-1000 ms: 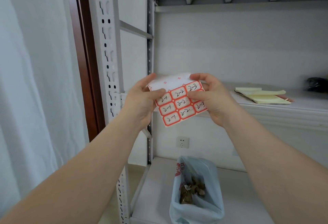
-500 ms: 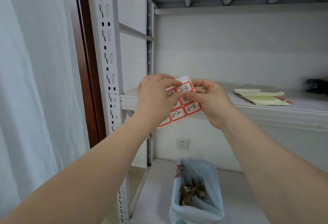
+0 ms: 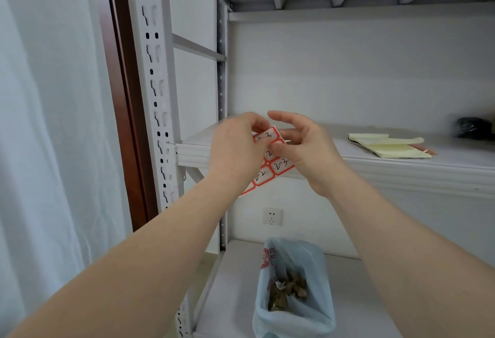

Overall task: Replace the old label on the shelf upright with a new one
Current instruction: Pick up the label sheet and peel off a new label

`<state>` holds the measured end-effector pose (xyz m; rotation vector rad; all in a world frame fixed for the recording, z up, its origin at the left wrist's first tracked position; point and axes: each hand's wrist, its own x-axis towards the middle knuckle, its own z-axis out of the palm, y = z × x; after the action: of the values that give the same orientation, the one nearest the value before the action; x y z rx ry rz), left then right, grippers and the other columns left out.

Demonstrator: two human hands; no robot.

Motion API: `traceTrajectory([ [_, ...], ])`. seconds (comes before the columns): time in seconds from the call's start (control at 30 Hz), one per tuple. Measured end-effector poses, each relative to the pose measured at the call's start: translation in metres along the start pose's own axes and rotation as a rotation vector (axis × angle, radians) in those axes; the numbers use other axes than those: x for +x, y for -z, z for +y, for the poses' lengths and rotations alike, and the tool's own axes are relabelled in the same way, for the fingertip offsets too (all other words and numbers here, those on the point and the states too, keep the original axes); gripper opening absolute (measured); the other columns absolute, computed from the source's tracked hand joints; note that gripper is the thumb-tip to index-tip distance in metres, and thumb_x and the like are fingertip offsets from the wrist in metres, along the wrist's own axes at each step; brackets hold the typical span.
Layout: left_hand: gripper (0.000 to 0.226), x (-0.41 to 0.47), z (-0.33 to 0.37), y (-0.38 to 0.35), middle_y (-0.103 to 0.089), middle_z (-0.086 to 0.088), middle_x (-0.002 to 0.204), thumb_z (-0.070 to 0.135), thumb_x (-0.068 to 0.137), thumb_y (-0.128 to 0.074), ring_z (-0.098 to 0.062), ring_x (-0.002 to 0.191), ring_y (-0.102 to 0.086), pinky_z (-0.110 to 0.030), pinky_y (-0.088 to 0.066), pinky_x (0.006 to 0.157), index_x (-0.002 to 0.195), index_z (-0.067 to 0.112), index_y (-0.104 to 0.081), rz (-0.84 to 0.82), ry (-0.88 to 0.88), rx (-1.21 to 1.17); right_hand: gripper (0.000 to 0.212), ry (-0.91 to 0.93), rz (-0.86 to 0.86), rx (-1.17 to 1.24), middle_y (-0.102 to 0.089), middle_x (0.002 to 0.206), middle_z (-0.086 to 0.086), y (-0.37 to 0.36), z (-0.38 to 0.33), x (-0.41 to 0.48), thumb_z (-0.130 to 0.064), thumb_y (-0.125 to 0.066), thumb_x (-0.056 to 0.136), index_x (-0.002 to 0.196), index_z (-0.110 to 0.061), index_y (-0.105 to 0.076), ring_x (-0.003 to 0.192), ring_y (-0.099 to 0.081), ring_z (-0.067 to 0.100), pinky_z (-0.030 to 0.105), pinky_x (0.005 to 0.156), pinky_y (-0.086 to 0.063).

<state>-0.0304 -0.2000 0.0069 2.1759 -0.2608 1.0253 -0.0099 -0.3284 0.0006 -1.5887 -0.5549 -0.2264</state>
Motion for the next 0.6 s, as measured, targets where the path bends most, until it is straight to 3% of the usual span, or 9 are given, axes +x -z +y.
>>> traceTrajectory([
  [0.17, 0.010, 0.0021, 0.0018, 0.0004, -0.062, 0.012, 0.085, 0.018, 0.083, -0.068, -0.015, 0.094, -0.062, -0.032, -0.048, 0.087, 0.093, 0.018, -0.068, -0.025, 0.002, -0.002, 0.042, -0.029, 0.011, -0.001, -0.074, 0.094, 0.002, 0.0022, 0.0028, 0.0020, 0.013, -0.060, 0.080, 0.109, -0.017, -0.065, 0.070, -0.070, 0.014, 0.029, 0.064, -0.055],
  [0.47, 0.006, 0.0072, -0.0025, -0.0012, -0.067, 0.007, 0.088, 0.014, 0.084, -0.064, -0.012, 0.085, -0.061, -0.023, -0.044, 0.078, 0.086, 0.018, -0.068, -0.015, -0.061, 0.063, 0.044, -0.072, 0.017, 0.015, -0.074, 0.101, 0.005, 0.0054, 0.0068, 0.0062, 0.014, -0.062, 0.078, 0.116, -0.010, -0.062, 0.078, -0.071, 0.021, 0.030, 0.065, -0.055],
  [0.6, 0.015, 0.0101, -0.0025, 0.0015, -0.068, 0.007, 0.088, 0.010, 0.086, -0.060, -0.012, 0.086, -0.060, -0.024, -0.043, 0.081, 0.097, 0.017, -0.067, -0.025, -0.146, 0.106, 0.049, -0.108, -0.006, 0.020, -0.074, 0.101, 0.003, 0.0073, 0.0063, 0.0070, 0.015, -0.061, 0.078, 0.119, -0.013, -0.060, 0.077, -0.072, 0.019, 0.028, 0.061, -0.055],
])
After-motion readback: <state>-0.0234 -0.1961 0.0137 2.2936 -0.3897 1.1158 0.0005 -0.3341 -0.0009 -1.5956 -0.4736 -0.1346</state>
